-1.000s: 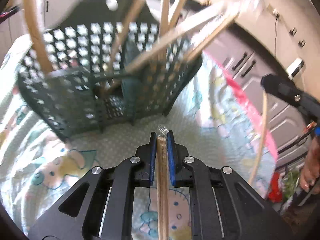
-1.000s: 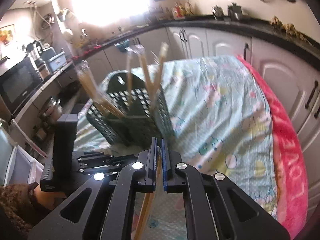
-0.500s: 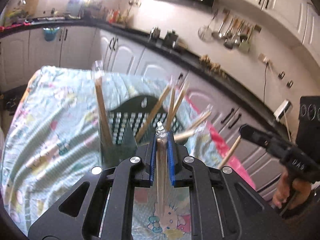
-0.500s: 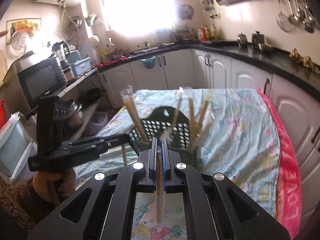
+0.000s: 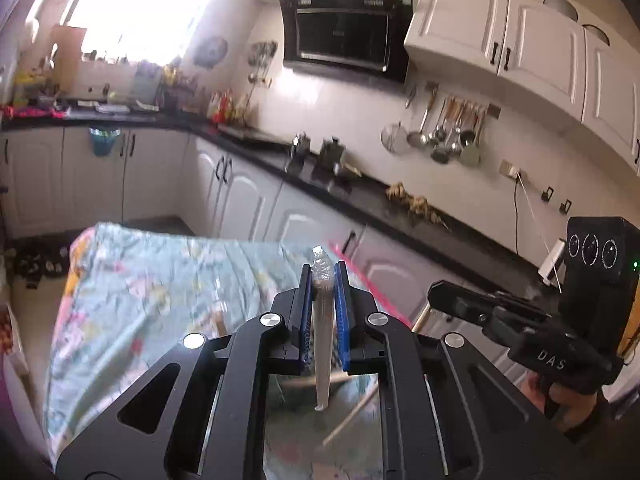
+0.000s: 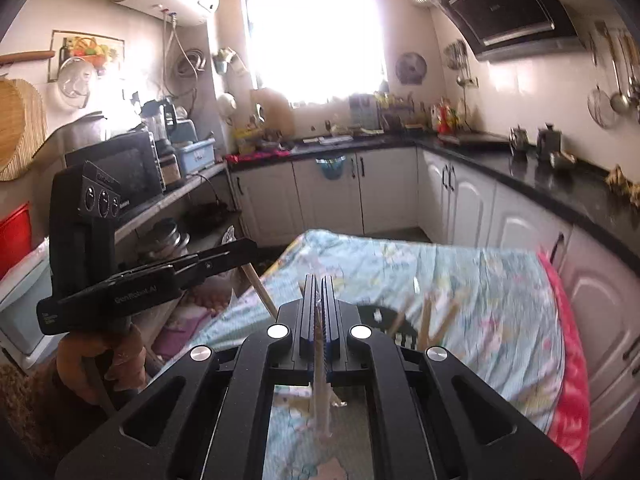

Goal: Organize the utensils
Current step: 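Lift both held chopsticks up over the green caddy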

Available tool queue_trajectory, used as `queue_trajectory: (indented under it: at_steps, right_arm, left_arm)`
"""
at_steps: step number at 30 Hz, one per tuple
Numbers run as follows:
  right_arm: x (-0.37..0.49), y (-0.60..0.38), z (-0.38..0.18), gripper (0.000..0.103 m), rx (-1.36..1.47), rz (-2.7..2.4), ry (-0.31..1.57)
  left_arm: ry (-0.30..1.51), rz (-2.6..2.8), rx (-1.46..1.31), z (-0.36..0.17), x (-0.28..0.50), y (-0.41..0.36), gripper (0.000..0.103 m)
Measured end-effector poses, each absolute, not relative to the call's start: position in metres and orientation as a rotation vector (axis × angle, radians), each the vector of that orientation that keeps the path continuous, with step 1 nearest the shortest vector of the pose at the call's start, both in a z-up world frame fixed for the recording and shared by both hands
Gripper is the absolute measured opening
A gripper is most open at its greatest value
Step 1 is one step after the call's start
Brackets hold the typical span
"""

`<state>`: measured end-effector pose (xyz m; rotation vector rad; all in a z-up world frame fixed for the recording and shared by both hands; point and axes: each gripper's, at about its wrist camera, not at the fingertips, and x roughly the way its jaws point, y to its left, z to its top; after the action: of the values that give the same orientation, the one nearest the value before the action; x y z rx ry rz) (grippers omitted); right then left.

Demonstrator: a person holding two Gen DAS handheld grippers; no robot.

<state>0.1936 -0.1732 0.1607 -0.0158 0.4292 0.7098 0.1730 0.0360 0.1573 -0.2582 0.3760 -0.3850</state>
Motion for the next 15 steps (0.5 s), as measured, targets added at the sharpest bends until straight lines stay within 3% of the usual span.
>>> queue_trajectory:
  at_steps: [15]
  right_arm:
    - [0.243, -0.176, 0.22, 0.003, 0.015, 0.666, 0.306]
  left_arm:
    - [0.305, -0.319, -0.197, 0.199, 0.213, 0.029, 0.007]
